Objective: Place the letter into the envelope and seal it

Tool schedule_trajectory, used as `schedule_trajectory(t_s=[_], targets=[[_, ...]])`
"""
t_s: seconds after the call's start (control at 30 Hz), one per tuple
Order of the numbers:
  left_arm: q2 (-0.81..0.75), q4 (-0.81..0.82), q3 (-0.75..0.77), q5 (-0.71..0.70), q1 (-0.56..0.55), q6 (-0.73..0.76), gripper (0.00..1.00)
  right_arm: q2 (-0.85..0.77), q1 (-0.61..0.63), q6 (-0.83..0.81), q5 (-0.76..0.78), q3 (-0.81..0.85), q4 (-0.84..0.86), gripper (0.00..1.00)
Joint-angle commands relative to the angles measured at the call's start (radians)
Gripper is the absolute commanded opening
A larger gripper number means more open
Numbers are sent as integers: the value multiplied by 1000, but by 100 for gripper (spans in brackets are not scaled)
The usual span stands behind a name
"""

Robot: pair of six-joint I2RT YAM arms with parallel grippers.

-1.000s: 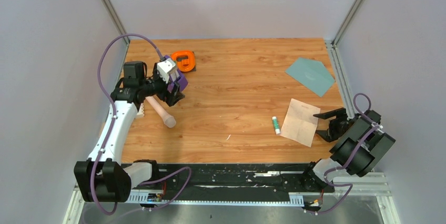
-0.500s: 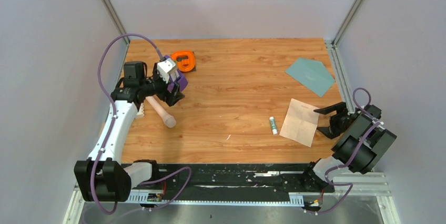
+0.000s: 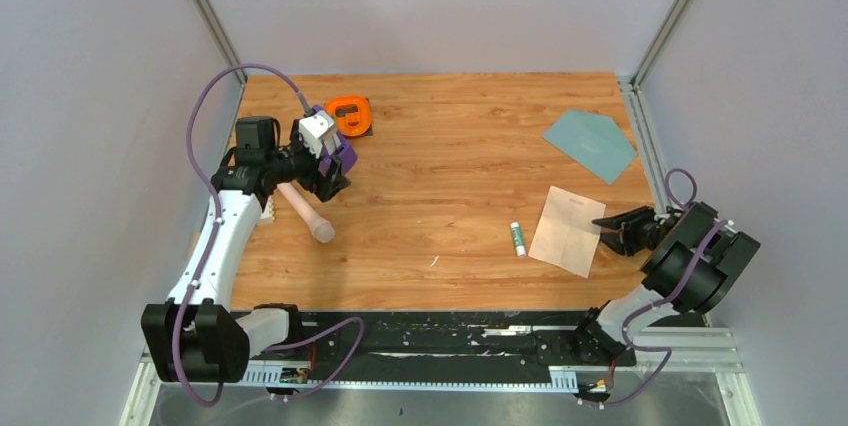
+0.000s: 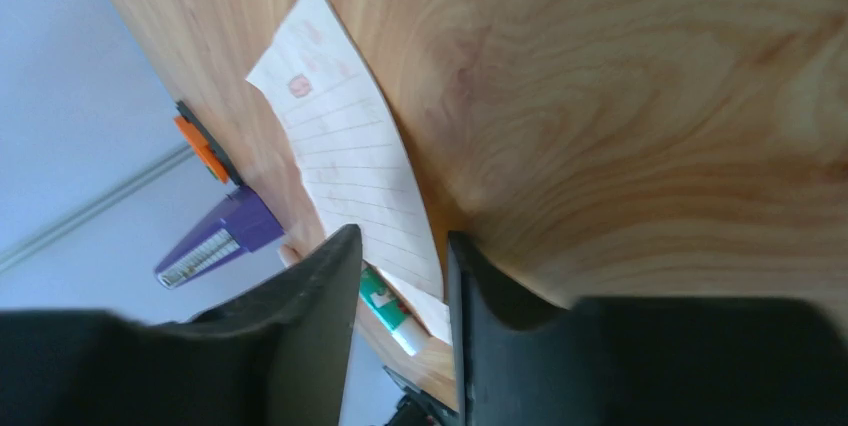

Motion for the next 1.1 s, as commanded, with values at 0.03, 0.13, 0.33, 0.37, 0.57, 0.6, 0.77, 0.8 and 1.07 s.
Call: schedule_trajectory(t_s=[0.03, 0.13, 0.33, 0.37, 0.57, 0.6, 0.77, 0.8, 1.07], targets=[[-4, 19, 44, 1, 2, -6, 100, 26, 8, -30, 22, -1, 22, 17], [-6, 19, 44, -3, 2, -5, 100, -3, 8, -18, 25, 24, 5, 0], [-7, 14, 44, -36, 2, 14, 100, -172, 33, 51, 124, 139, -47, 0], [-6, 10, 47, -40, 2, 16, 100, -210, 55, 57, 153, 171, -58, 0], [5, -47, 85, -64, 2, 42, 100, -378, 385, -8, 473, 400, -107, 0], [6, -69, 94, -66, 2, 45, 100, -394, 471, -37, 539, 431, -101, 0], [24, -153, 168, -69, 2, 44, 100, -436, 944, -258, 904, 491, -19, 0], [25, -170, 183, -71, 2, 43, 100, -437, 1038, -318, 964, 474, 20, 0], [5, -211, 217, -145, 2, 26, 100, -229, 1643, -970, 1416, 254, 552, 0]])
